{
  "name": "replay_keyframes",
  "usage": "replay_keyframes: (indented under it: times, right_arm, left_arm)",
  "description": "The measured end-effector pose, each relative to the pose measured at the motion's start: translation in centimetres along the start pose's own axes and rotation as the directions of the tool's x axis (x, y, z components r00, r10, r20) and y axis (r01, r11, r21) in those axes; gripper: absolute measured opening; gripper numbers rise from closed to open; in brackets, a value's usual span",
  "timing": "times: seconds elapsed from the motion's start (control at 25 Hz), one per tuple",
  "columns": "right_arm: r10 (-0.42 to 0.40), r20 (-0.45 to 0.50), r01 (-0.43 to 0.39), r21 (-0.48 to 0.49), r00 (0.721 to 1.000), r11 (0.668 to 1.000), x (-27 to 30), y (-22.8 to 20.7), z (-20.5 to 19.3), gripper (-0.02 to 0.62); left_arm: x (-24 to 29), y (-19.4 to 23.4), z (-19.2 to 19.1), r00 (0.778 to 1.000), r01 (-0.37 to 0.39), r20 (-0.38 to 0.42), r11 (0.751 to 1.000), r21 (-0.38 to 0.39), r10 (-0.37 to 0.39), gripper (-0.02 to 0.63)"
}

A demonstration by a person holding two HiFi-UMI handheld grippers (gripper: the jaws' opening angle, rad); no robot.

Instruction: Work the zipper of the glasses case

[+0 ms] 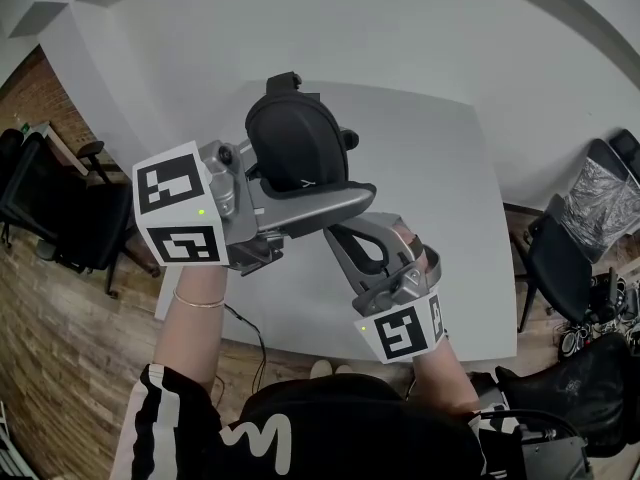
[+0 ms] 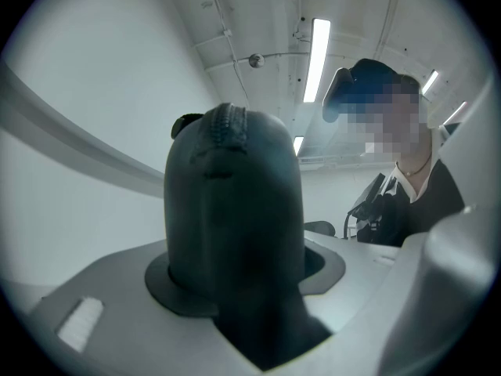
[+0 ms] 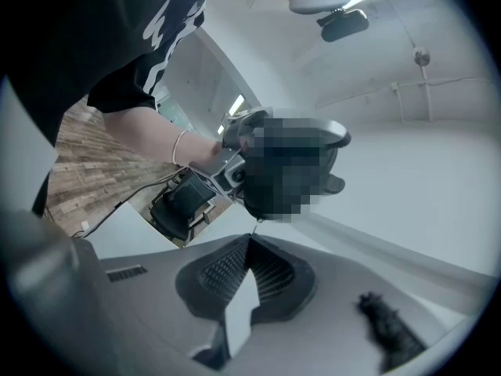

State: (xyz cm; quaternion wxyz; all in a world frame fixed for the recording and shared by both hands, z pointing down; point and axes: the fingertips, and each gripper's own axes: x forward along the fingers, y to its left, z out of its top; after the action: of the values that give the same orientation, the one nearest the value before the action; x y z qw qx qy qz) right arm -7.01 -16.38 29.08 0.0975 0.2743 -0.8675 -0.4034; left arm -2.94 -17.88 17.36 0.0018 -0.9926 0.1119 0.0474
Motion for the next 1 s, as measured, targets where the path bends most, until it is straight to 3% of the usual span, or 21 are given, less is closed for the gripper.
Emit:
replay_keyframes:
  times: [0.32,0.52,0.64,0.76,0.92,1.0]
  right_arm:
    - [0.002,0.029,-0.005,0.099,1.0,0.995,0.9,0.6,-0.1,0.003]
    - [-0.032,-0.043,0.036,0.111,0.999,0.993,1.2,0.8,-1.9,0.005]
    - [-0.025,-0.09,0.036,0.13,0.996,0.991,0.8,1.6,-3.3,0.005]
    - [-0.066,-0.059,0.078,0.212,0.996,0.974,0.0,0.8,-3.2,0.005]
    - [-0.173,-0.061,0.183,0.378,0.983,0.907,-1.5,-2.1,-3.0,0.005]
    - [-0.21,-0.083,0.225,0.438,0.974,0.87,-2.3,-3.5,-3.3,0.005]
  left_arm:
    - [0.1,0.4,-0.3,1.0,-0.02,-0.01,1.0,0.012,0.02,0.259]
    - [-0.4,2.0,-1.2,0.987,-0.159,-0.008,0.984,0.076,0.16,0.259]
    - [-1.3,2.6,-1.3,0.962,-0.272,0.008,0.951,0.147,0.274,0.259]
    - [-2.7,2.6,-1.2,0.924,-0.383,0.062,0.906,0.181,0.378,0.259]
    - [-4.6,2.8,-2.6,0.843,-0.538,0.112,0.819,0.2,0.526,0.259]
    - [-5.1,2.9,-3.8,0.816,-0.577,0.109,0.793,0.196,0.567,0.259]
